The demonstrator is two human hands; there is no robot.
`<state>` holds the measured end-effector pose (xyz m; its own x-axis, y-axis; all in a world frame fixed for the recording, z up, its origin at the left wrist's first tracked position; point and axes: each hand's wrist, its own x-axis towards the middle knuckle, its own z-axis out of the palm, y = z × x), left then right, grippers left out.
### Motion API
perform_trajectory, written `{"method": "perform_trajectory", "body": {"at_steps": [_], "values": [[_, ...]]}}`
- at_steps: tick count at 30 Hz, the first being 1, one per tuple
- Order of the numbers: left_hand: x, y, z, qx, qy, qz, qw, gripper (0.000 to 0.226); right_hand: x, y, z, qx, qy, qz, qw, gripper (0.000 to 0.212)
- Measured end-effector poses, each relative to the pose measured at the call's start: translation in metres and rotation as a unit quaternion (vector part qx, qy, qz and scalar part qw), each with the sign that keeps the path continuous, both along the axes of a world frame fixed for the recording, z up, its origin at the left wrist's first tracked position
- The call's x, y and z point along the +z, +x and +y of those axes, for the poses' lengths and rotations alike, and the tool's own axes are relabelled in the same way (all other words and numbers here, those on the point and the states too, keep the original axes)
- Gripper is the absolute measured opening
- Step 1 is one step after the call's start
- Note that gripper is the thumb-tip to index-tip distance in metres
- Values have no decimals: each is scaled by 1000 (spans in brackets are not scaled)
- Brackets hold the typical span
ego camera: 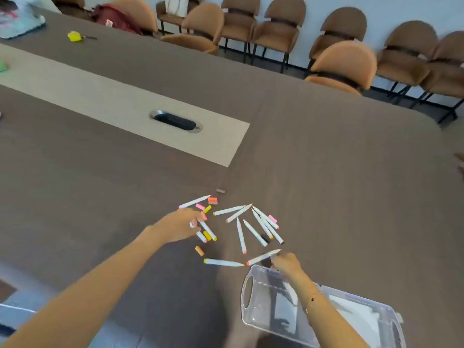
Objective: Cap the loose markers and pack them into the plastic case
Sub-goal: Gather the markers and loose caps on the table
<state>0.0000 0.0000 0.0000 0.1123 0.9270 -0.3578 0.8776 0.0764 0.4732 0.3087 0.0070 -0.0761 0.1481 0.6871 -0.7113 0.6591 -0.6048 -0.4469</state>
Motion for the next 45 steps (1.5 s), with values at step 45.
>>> {"method": "perform_trajectory", "body": {"at_steps": [45], "values": [[-98,19,71,458,-43,-119,880,19,-24,-20,76,72,133,-187,971,24]]}}
